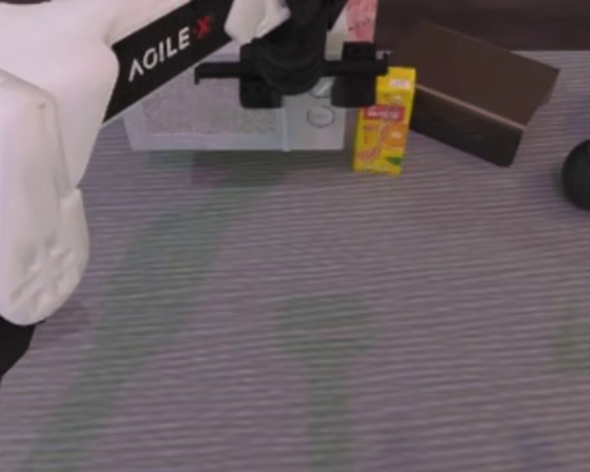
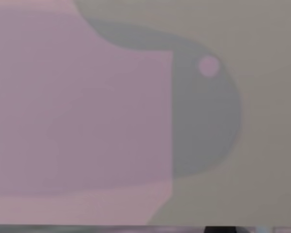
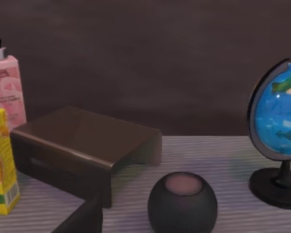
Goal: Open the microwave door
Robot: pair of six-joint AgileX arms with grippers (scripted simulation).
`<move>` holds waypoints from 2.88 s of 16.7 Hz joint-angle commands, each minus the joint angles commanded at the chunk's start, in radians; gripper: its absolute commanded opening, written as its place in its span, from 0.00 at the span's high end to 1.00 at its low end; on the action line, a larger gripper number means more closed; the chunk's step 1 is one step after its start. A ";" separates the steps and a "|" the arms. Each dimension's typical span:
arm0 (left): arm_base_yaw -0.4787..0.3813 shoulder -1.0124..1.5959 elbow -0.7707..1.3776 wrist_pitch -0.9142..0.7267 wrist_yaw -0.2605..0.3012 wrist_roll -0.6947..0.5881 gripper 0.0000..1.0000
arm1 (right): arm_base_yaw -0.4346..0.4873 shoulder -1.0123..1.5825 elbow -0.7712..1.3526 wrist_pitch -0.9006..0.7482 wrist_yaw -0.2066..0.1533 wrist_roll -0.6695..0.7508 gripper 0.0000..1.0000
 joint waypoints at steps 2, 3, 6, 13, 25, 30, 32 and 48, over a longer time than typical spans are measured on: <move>0.000 0.000 0.000 0.000 0.000 0.000 1.00 | 0.000 0.000 0.000 0.000 0.000 0.000 0.00; 0.000 0.000 0.000 0.000 0.000 0.000 1.00 | 0.000 0.000 0.000 0.000 0.000 0.000 0.00; 0.000 0.000 0.000 0.000 0.000 0.000 1.00 | 0.000 0.000 0.000 0.000 0.000 0.000 0.00; -0.030 -0.059 -0.126 0.036 0.003 -0.017 1.00 | 0.000 0.000 0.000 0.000 0.000 0.000 0.00; -0.030 -0.121 -0.204 0.075 -0.015 -0.029 1.00 | 0.000 0.000 0.000 0.000 0.000 0.000 0.00; -0.030 -0.121 -0.204 0.075 -0.015 -0.029 1.00 | 0.000 0.000 0.000 0.000 0.000 0.000 0.00; -0.030 -0.121 -0.204 0.075 -0.015 -0.029 1.00 | 0.000 0.000 0.000 0.000 0.000 0.000 0.00; -0.027 -0.175 -0.298 0.125 0.008 0.025 1.00 | 0.000 0.000 0.000 0.000 0.000 0.000 0.00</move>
